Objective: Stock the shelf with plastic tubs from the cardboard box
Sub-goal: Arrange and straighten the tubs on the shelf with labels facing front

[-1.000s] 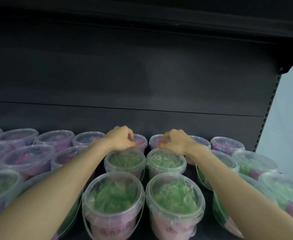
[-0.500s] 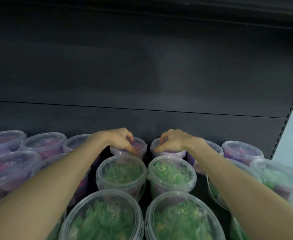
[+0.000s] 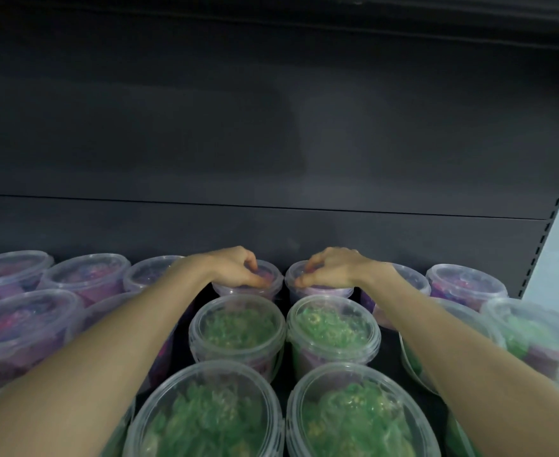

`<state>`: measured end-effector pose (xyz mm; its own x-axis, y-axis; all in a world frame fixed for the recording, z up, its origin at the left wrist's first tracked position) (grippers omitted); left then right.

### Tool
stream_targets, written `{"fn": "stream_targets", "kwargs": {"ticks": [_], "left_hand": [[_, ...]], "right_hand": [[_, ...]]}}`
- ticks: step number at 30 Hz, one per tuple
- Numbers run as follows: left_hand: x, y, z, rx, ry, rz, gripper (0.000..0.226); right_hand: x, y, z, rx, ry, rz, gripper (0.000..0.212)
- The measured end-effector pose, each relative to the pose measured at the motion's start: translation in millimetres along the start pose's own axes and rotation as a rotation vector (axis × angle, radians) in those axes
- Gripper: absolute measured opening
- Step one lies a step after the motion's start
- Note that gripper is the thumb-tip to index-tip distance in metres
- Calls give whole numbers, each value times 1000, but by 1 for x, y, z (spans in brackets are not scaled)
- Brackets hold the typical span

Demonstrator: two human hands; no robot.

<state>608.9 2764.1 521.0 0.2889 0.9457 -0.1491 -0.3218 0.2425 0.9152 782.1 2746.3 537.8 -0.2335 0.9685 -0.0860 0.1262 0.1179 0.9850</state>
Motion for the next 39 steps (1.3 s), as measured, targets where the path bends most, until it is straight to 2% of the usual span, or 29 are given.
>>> {"fn": "stream_targets", "kwargs": {"ticks": [9, 12, 16, 21, 26, 31, 39], "left_hand": [[-4, 2, 0, 1, -7, -32, 51], [-4, 3, -1, 4, 3, -17, 52], [-5, 3, -3, 12, 10, -21, 60], [-1, 5, -3, 42, -5, -8, 55], [0, 5, -4, 59, 2, -26, 59], [-2, 6, -3, 53, 2, -21, 61], [-2, 7, -7, 62, 3, 25, 62]], "right_hand": [[-6, 0, -1, 59, 8, -8, 47], [-5, 0, 2, 93, -5, 14, 51], [-2, -4, 4, 151, -34, -19, 67], [5, 1, 9, 109, -82, 48, 74], [10, 2, 19, 117, -100, 45, 68], [11, -3, 10, 90, -64, -29, 70], [11, -2, 9, 82, -69, -2, 72]]}}
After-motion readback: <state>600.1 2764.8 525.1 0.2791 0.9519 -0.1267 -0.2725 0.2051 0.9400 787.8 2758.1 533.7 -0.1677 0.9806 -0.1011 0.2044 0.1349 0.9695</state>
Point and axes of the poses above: each hand's wrist, its own x-axis towards the middle knuckle, its own y-axis out of the back of the hand, z = x × y, the point moved 9 cm from there along x, towards the middle knuckle, and after that the axes turned 4 degrees about -z, right-handed, at the moved point
